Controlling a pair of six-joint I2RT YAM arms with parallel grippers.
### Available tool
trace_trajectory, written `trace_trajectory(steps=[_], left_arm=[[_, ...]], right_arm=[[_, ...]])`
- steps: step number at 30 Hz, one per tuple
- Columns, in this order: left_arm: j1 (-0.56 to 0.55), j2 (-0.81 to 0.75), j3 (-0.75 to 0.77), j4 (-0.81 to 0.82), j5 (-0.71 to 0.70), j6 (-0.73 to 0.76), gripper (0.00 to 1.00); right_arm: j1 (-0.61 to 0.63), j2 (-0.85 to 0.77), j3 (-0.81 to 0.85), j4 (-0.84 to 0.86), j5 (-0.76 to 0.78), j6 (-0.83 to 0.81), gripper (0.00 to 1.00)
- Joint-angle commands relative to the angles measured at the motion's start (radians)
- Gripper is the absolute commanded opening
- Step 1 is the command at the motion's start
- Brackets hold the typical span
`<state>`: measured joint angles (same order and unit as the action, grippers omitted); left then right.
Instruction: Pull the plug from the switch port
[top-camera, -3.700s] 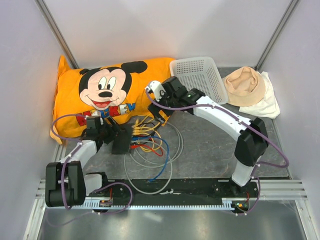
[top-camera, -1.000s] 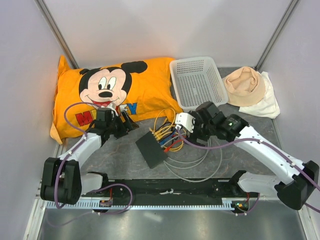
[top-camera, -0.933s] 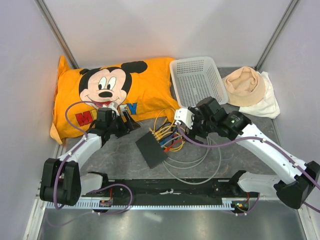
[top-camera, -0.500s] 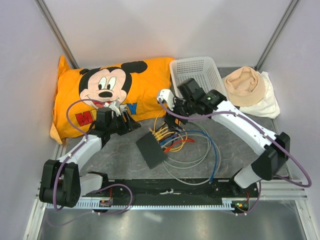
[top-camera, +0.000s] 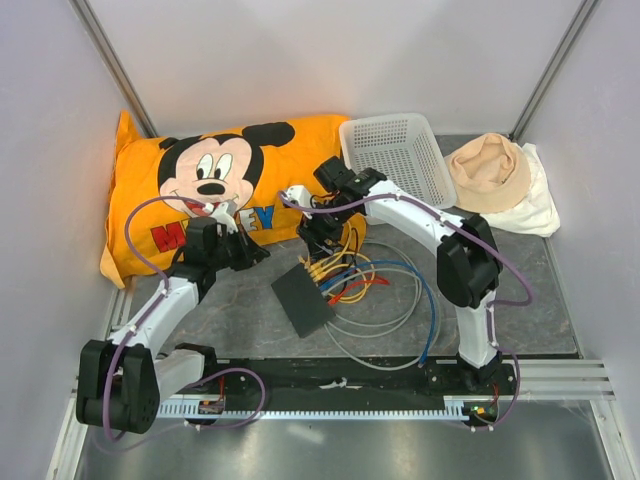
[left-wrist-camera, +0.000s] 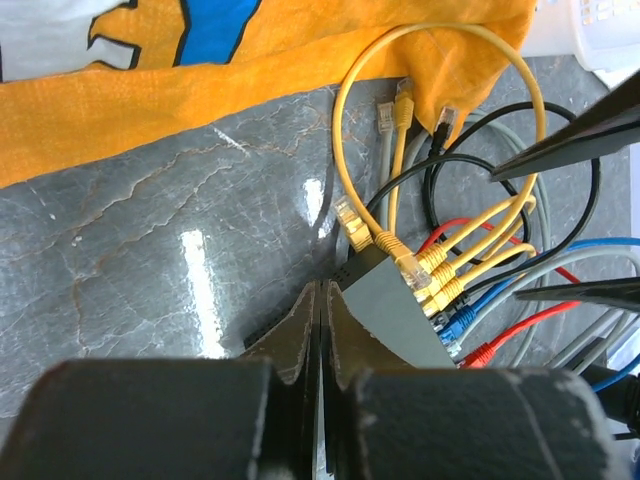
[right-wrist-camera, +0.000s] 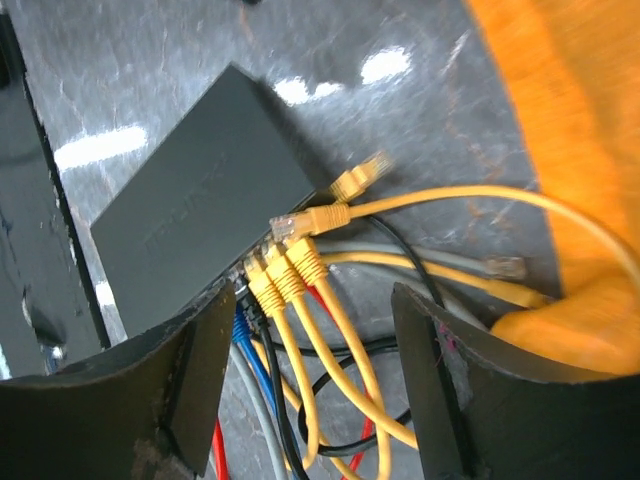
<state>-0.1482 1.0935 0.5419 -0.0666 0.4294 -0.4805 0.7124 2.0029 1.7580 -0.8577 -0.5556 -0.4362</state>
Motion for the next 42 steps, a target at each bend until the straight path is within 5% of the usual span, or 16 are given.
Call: trace_trajectory(steps=[1,23,31,42], left_arm=[[0.015,-0.027,-0.037,0.019,0.016,0.037,0.02],[0.035,0.103,-0.028,0.110,0.037,0.026,0.02],[0.036,0.092,-0.039,0.120,0.031,0.026,0.02],[0.035,0.098,-0.049,0.140,0.045,0.025,0.02]], right_arm=[[0.012,0.005,0.060,-0.058,-0.081,-0.102,0.77],[0.096,0.039,-0.071,0.166,0.128,-0.196,0.77],[0.096,0.053,-0.054,0.187,0.155,-0.164,0.62],[0.094,0.083,-0.022,0.337,0.347,-0.052,0.16]])
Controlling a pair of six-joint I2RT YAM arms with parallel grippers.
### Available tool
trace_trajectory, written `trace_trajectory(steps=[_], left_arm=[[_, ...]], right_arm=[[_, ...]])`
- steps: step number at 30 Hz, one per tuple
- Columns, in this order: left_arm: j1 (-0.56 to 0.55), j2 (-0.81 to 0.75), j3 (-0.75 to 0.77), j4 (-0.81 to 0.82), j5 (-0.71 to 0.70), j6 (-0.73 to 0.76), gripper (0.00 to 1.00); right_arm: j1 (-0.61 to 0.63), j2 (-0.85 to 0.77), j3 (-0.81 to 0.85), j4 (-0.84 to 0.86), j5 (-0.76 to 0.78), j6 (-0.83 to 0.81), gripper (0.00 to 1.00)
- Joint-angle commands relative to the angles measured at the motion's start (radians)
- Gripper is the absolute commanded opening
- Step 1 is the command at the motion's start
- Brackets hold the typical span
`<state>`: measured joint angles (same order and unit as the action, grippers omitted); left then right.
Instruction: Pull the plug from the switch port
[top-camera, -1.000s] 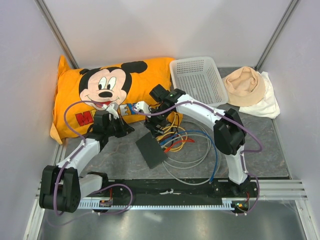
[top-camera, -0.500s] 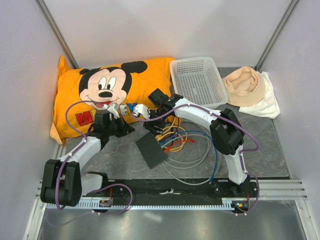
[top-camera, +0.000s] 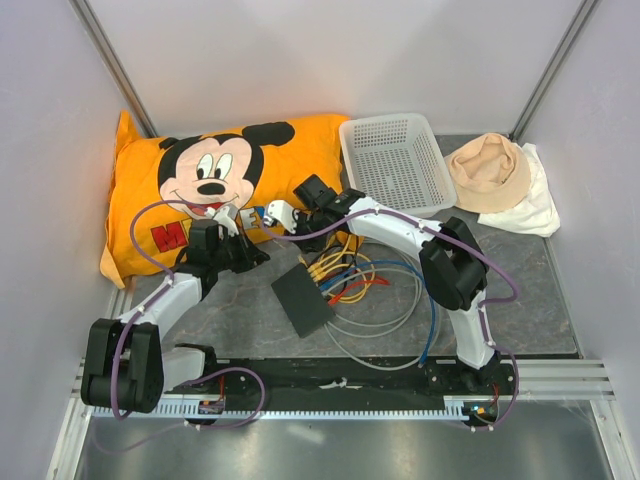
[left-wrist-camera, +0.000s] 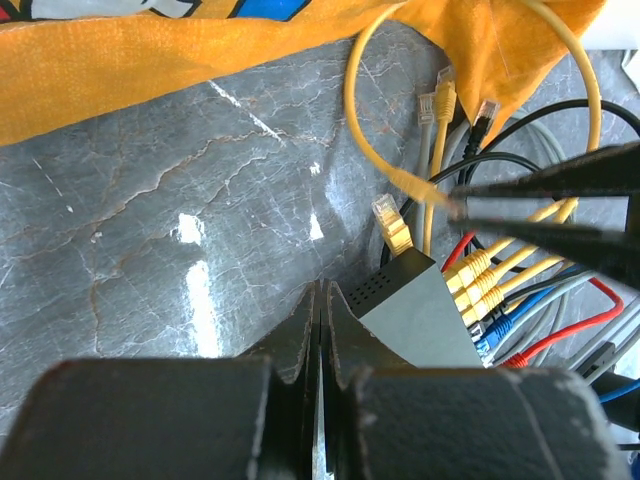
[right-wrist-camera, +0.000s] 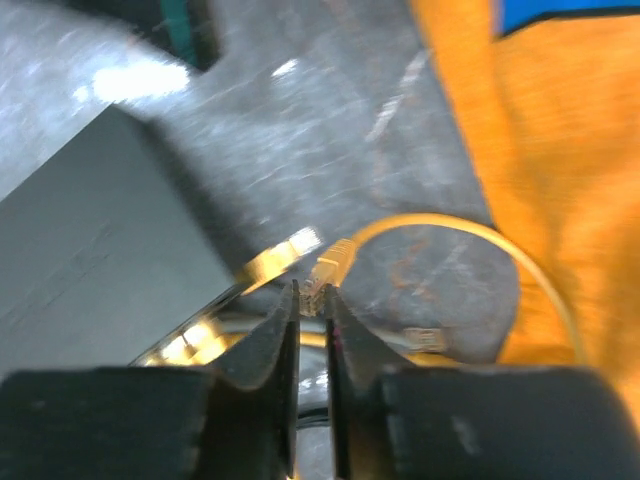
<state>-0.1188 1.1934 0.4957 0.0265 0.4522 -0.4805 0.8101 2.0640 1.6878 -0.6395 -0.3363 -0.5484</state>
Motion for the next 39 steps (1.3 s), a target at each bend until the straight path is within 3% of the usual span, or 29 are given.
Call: trace_trajectory(steps=[1,3,10,20,22,23,26,30,32,35,39], left_arm=[[0.005,-0.003,-0.003,0.047,0.022,0.025,0.01],[0.005,-0.002,-0.003,0.047,0.022,0.026,0.02],[0.005,-0.002,-0.005,0.049,0.022,0.026,0.02],[-0.001,-0.018,-0.039,0.105,0.103,0.074,0.02],[-0.002,-0.023,-0.057,0.116,0.102,0.069,0.02],[-0.005,-0.022,-0.055,0.116,0.105,0.069,0.02],[-0.036,0.004,-0.034,0.113,0.131,0.092,0.02],[-0.065,0.014,0.021,0.050,0.187,0.158,0.02],[-0.073,0.028,0.052,-0.058,0.212,0.183,0.02],[-0.073,0.087,0.139,-0.254,0.139,0.184,0.01],[-0.073,0.083,0.161,-0.344,0.031,0.090,0.02]], right_arm=[[-0.003,0.021,0.052,0.141,0.150,0.082,0.12],[-0.003,0.022,0.067,0.201,0.225,0.132,0.01],[-0.003,0.097,0.176,0.313,0.480,0.202,0.00],[-0.009,0.136,0.089,0.313,0.479,0.246,0.01],[-0.009,0.140,0.092,0.288,0.448,0.243,0.14],[-0.009,0.140,0.110,0.246,0.422,0.240,0.39],[-0.012,0.139,0.202,0.117,0.375,0.248,0.71],[-0.072,0.101,0.279,-0.021,0.220,0.246,0.74],[-0.095,0.049,0.254,-0.069,0.091,0.226,0.73],[-0.127,-0.040,0.162,-0.107,-0.041,0.145,0.70],[-0.129,-0.119,0.052,-0.112,-0.144,0.070,0.68]])
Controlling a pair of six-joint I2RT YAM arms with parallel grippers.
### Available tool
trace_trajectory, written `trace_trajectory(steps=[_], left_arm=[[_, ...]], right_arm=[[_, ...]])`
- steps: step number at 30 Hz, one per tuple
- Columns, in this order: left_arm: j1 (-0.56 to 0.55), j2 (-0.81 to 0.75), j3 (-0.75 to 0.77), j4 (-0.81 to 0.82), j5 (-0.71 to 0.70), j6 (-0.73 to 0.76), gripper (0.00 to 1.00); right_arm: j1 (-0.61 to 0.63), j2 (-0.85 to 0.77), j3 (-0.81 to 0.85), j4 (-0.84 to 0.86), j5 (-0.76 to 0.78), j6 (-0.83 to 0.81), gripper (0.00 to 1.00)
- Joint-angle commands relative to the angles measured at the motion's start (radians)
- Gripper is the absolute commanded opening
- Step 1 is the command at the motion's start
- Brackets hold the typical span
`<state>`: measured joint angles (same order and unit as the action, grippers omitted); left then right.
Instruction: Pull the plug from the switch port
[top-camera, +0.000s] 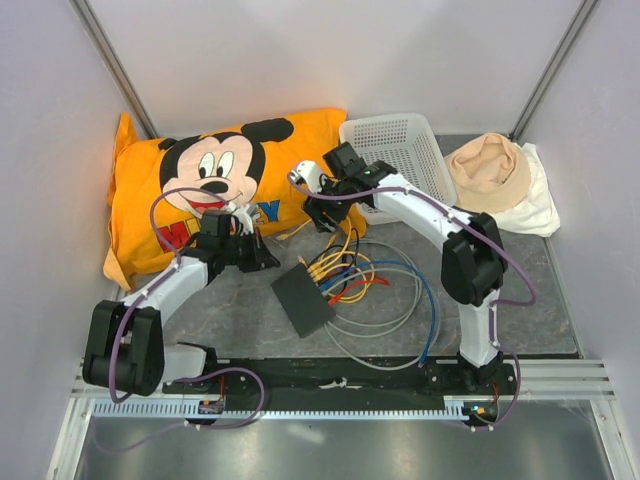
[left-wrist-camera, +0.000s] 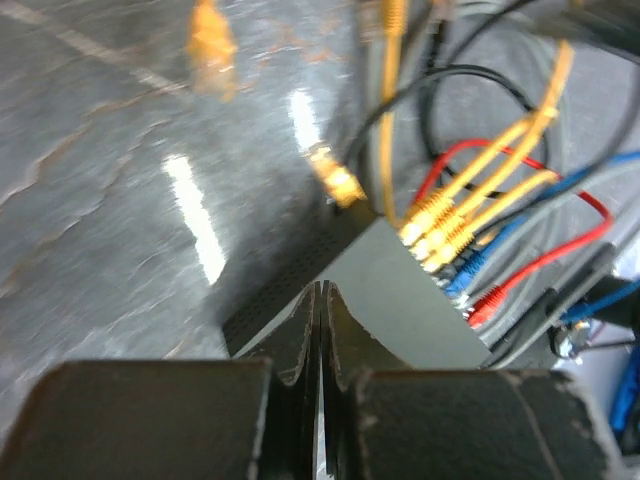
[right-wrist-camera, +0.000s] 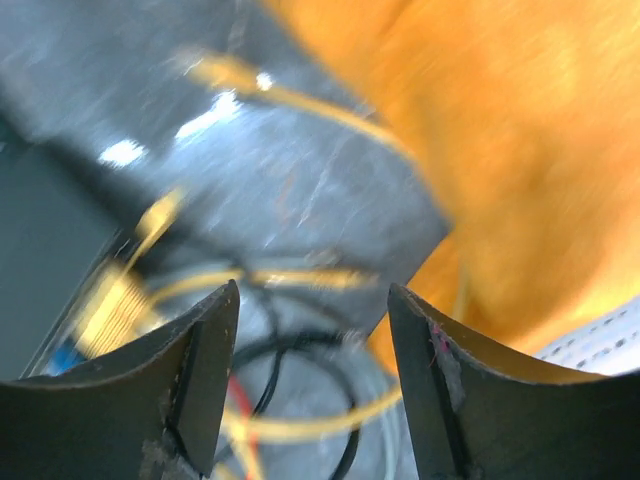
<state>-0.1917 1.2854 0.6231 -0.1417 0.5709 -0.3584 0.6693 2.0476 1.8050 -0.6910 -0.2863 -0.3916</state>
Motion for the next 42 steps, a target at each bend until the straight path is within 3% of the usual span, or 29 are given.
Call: trace_trajectory(steps=[1,7,13,20,26,32,35,38,42], left_arm=[[0.000,-0.035,0.027,-0.183,-0.106,-0.053,0.01],[0.000,-0.071,-0.039,-0.269,-0.196,-0.137,0.02],[-0.009,0.000,-0.117,-0.148,-0.109,-0.157,0.02],[-0.066,0.083,-0.082,-0.122,-0.080,-0.129,0.01],[-0.066,0.212,0.036,-0.076,-0.124,-0.125,0.02],[-0.066,0.403,0.302,-0.035,-0.126,-0.094,0.01],[-0.066,0.478,0.417,-0.062,-0.105,-0.083,0.02],[-0.066,0.477,0.464,-0.110,-0.097,-0.057,0.02],[-0.063,0.336,0.423,-0.162,-0.137,0.016,0.02]], right_arm=[[0.013,-0.101,-0.075,-0.077,-0.212,-0.095,0.67],[0.013,-0.046,-0.068,-0.114,-0.267,-0.084,0.58],[0.013,-0.018,-0.070,-0.039,-0.240,0.002,0.56],[0.013,0.032,-0.113,-0.010,-0.159,-0.013,0.51],[0.013,0.025,-0.179,-0.001,-0.102,0.016,0.50],[0.015,0.048,-0.128,0.011,-0.040,0.155,0.52],[0.030,0.033,-0.145,0.034,0.022,0.145,0.53],[0.004,0.029,-0.128,0.031,0.076,0.137,0.54],[-0.074,0.034,-0.047,-0.007,0.038,0.108,0.57]])
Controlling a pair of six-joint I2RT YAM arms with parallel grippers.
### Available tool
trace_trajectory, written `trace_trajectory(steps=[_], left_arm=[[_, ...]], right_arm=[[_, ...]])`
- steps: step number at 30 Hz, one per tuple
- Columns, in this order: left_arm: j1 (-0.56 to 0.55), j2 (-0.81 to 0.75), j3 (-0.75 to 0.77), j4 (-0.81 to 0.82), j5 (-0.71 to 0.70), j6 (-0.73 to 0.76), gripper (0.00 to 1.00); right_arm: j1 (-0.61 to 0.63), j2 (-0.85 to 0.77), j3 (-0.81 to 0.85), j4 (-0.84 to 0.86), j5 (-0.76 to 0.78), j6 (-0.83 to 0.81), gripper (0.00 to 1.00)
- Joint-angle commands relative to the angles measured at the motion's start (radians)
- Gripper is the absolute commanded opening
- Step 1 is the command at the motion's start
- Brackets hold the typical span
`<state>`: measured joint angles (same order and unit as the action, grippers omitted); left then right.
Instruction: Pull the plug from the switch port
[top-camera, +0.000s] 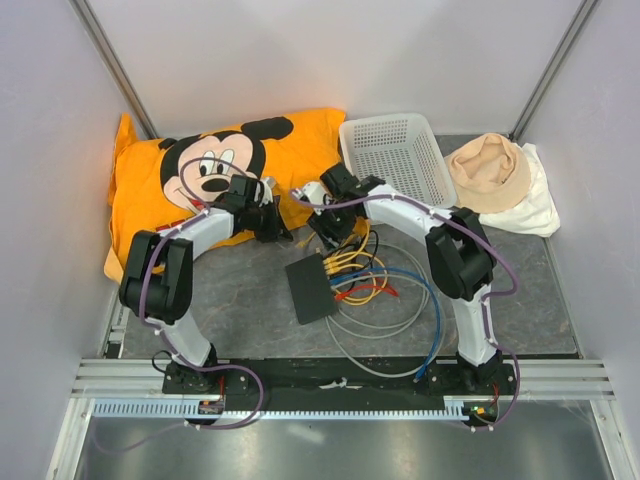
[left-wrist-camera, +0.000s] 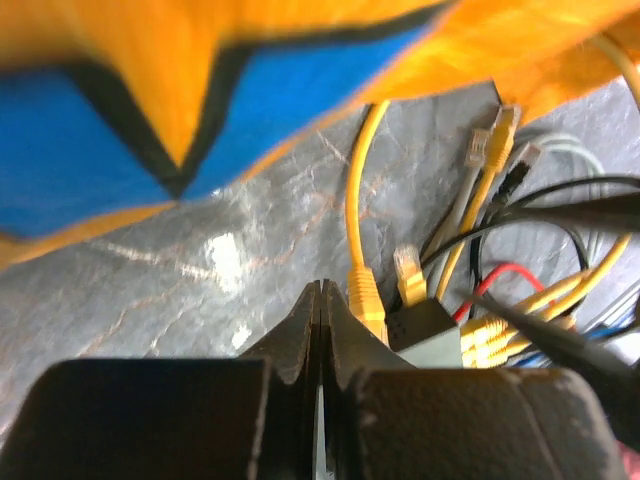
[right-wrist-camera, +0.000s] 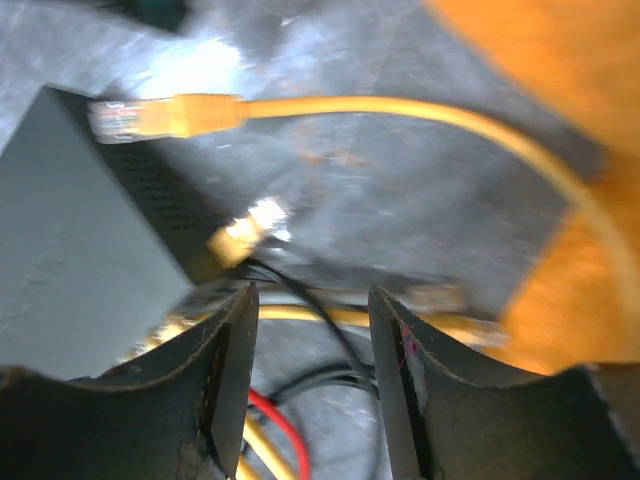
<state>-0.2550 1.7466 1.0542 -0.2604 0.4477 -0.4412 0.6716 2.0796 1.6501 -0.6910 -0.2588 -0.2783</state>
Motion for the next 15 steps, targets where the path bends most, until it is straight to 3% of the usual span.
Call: trace_trajectory(steps=[1,3,4,8,15], left_arm=[[0.000,-0.159,-0.020,-0.045,-0.015,0.125,0.02],[0.000,-0.241,-0.069,-0.034,-0.001,0.139,0.02],[0.000,-0.263,-0.086,-0.028,0.005,0.142,0.02],[-0.006,-0.318,-0.201,0.039,0.052,0.131,0.01],[-0.046,-0.338,-0.352,0.161,0.158,0.147,0.02]], right_arm=[[-0.113,0.010,0.129,-0.025,-0.069,-0.015,0.57],[-0.151,0.037,0.192,-0.085,-0.199,-0.031,0.58],[-0.182,0.046,0.212,-0.109,-0.355,-0.045,0.58],[-0.188,0.088,0.270,-0.214,-0.584,-0.116,0.59],[-0.179,0.186,0.318,-0.324,-0.758,-0.139,0.57]])
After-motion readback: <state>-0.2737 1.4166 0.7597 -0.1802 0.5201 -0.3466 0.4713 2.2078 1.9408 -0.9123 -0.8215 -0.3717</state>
